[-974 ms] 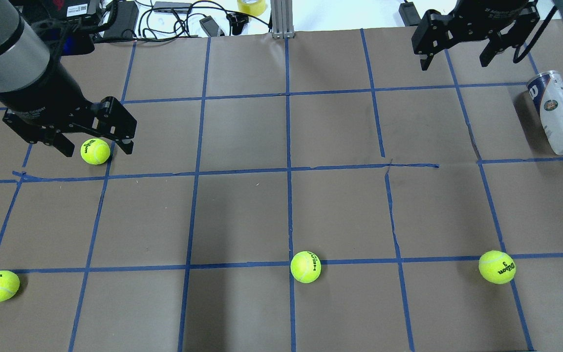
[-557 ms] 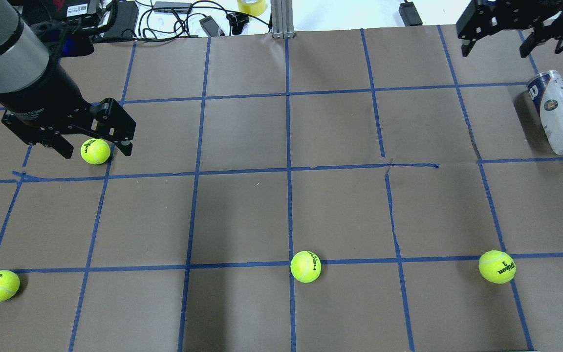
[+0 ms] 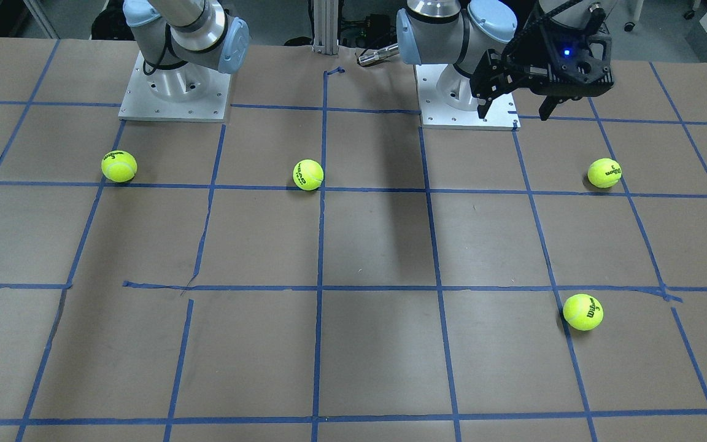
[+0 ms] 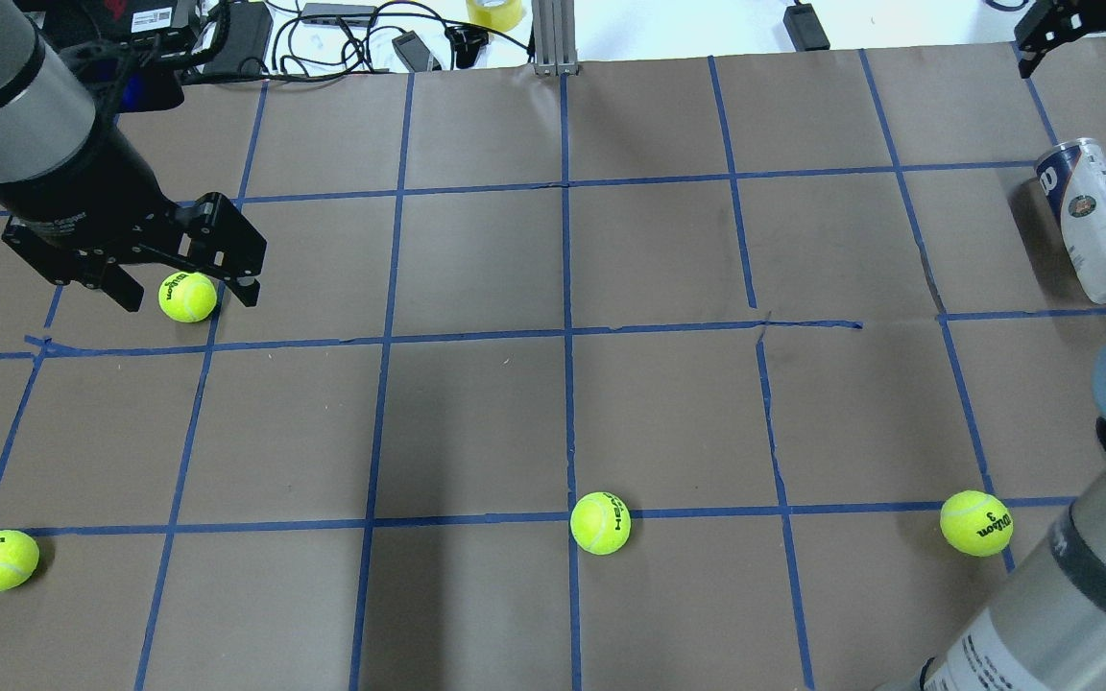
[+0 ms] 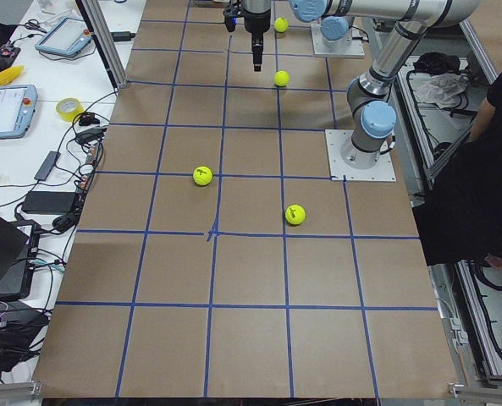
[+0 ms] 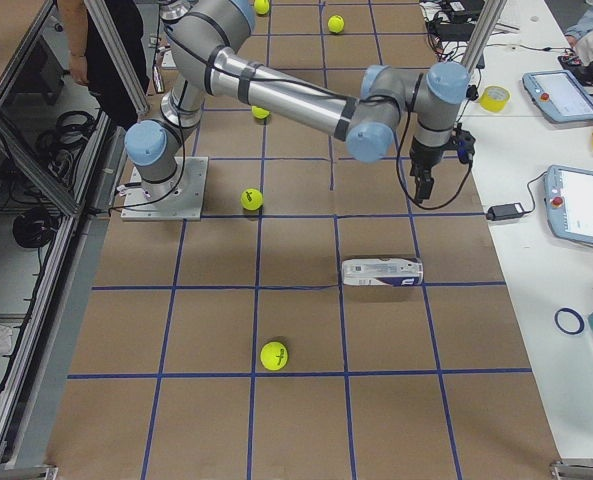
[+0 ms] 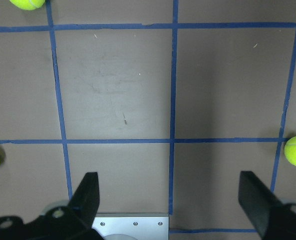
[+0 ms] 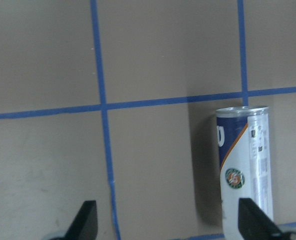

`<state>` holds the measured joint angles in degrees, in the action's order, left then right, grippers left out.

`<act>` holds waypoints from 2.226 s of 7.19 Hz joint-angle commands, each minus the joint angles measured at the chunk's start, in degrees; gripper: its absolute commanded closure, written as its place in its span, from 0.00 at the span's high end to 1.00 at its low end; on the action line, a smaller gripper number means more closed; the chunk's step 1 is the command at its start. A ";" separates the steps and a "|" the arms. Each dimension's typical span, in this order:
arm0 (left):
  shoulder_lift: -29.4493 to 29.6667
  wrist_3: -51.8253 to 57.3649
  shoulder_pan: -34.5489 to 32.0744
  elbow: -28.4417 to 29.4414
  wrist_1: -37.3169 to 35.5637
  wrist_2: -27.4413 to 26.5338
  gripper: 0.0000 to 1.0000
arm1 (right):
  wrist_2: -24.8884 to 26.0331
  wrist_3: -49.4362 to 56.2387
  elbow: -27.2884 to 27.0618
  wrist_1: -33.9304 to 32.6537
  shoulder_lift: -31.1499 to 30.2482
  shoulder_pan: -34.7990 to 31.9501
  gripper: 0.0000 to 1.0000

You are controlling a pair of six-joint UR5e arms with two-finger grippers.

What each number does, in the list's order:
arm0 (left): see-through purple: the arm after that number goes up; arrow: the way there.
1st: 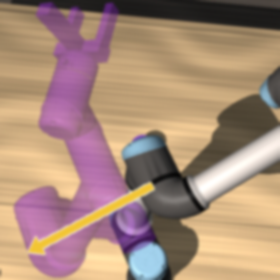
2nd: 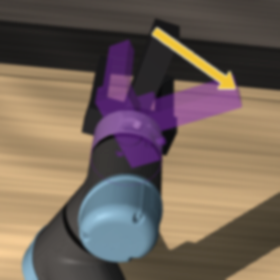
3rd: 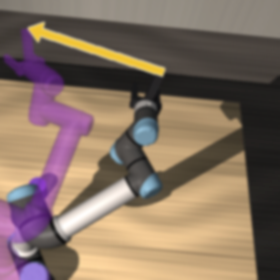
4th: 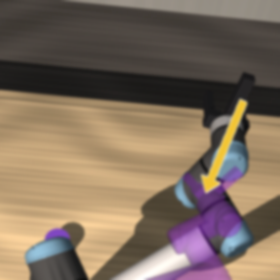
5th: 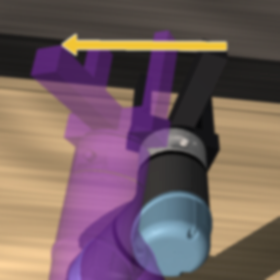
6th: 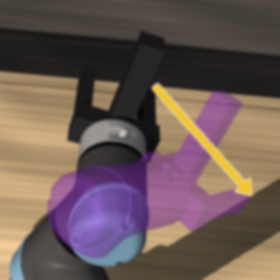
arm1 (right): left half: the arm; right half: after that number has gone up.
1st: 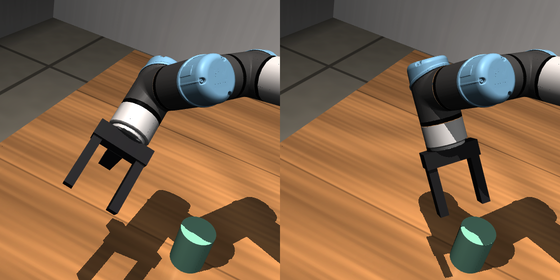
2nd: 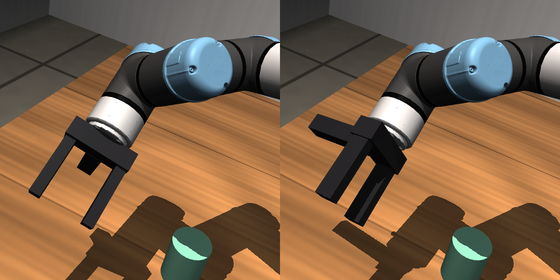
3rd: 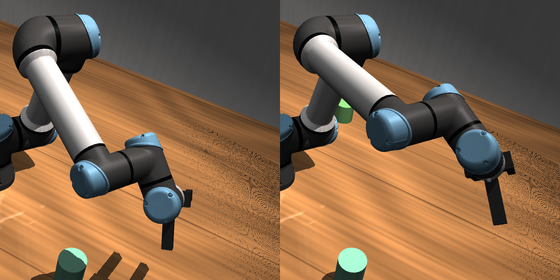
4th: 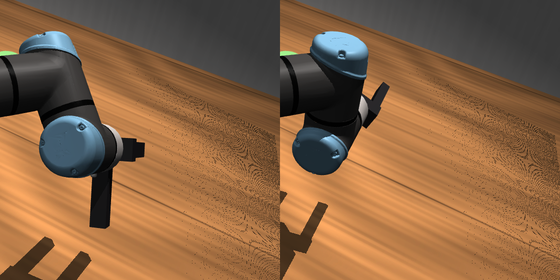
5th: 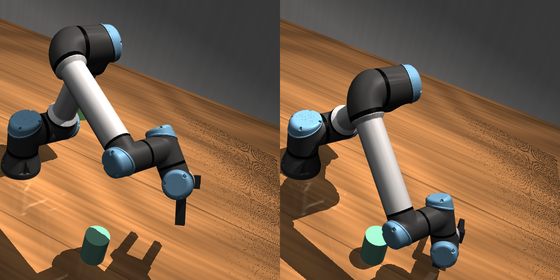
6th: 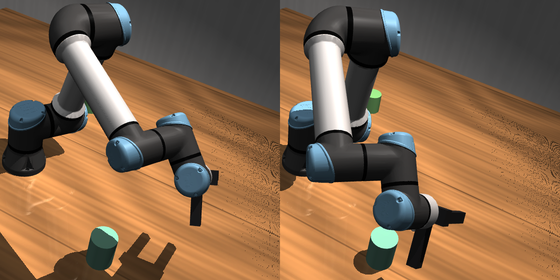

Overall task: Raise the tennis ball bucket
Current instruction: 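Lower the right gripper and close it on the can's open end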

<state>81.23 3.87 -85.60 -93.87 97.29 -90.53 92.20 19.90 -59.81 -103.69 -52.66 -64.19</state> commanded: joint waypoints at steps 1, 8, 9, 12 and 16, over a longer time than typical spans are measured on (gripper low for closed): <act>0.07 0.00 0.00 0.00 0.00 0.00 1.00 | -0.09 3.71 1.63 -7.30 8.69 3.44 1.00; -0.02 0.09 0.00 -0.70 0.18 -0.18 1.00 | -0.88 11.47 1.10 -10.04 14.34 6.36 1.00; -0.11 0.18 0.00 -0.70 0.26 -0.18 1.00 | -0.88 11.47 1.10 -9.86 14.16 6.36 1.00; -0.11 0.18 0.00 -0.62 0.26 -0.18 1.00 | -4.40 13.04 1.28 -9.69 13.81 6.36 0.72; -0.11 0.26 0.00 -0.62 0.26 -0.18 1.00 | -7.38 18.85 1.63 -9.43 12.16 6.71 0.52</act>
<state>81.12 4.10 -85.57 -94.49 97.56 -90.70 85.43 37.46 -58.30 -113.39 -39.36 -57.43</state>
